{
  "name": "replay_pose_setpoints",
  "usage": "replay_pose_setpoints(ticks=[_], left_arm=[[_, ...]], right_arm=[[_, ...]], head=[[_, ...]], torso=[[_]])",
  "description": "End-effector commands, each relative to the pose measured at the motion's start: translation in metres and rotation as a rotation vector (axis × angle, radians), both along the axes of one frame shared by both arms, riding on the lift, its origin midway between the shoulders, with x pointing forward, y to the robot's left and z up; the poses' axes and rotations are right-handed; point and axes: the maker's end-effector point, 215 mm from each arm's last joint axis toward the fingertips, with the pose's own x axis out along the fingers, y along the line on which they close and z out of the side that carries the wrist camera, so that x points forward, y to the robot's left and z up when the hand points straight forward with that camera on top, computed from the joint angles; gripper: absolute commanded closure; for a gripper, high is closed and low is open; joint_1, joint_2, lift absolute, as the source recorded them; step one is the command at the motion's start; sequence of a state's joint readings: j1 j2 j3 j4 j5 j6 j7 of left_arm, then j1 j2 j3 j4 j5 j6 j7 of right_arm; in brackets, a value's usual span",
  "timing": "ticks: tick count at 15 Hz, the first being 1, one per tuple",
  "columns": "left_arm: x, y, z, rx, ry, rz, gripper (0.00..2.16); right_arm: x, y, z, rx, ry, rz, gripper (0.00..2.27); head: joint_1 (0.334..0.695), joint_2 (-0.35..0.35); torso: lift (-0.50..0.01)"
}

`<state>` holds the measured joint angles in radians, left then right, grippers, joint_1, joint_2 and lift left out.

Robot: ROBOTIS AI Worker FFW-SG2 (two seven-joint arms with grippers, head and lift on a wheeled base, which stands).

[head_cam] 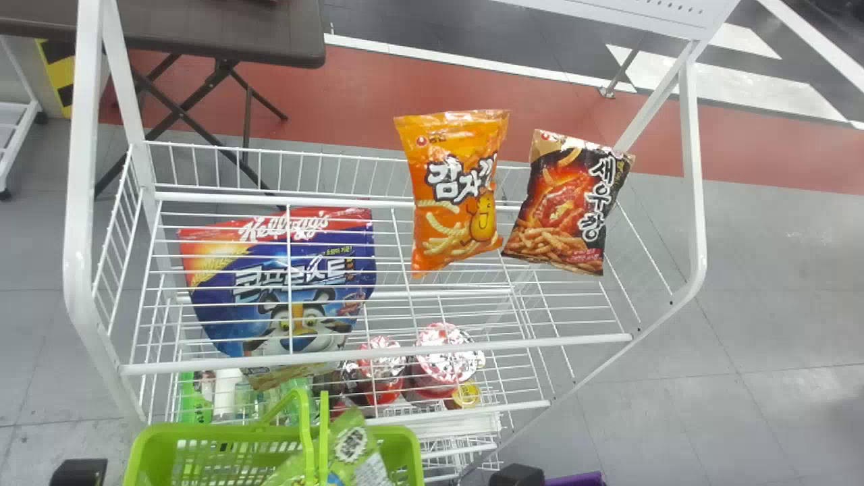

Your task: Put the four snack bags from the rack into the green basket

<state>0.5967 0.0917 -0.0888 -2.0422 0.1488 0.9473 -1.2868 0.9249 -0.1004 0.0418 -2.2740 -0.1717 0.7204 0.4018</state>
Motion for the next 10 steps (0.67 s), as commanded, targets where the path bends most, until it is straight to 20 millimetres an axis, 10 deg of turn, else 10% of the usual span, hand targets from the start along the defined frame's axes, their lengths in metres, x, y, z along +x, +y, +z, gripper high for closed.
replay_pose_setpoints(ticks=[1, 10], left_arm=[[-0.004, -0.001, 0.001, -0.004, 0.001, -0.004, 1.88], [-0.01, -0.002, 0.002, -0.006, -0.001, -0.009, 1.88]], right_arm=[[0.002, 0.031, 0.013, 0.047, -0.033, 0.032, 2.05], [-0.02, 0.078, 0.016, 0.106, -0.038, 0.154, 2.05]], head=[[0.695, -0.35], [0.695, -0.18]], torso=[[-0.007], [-0.007]])
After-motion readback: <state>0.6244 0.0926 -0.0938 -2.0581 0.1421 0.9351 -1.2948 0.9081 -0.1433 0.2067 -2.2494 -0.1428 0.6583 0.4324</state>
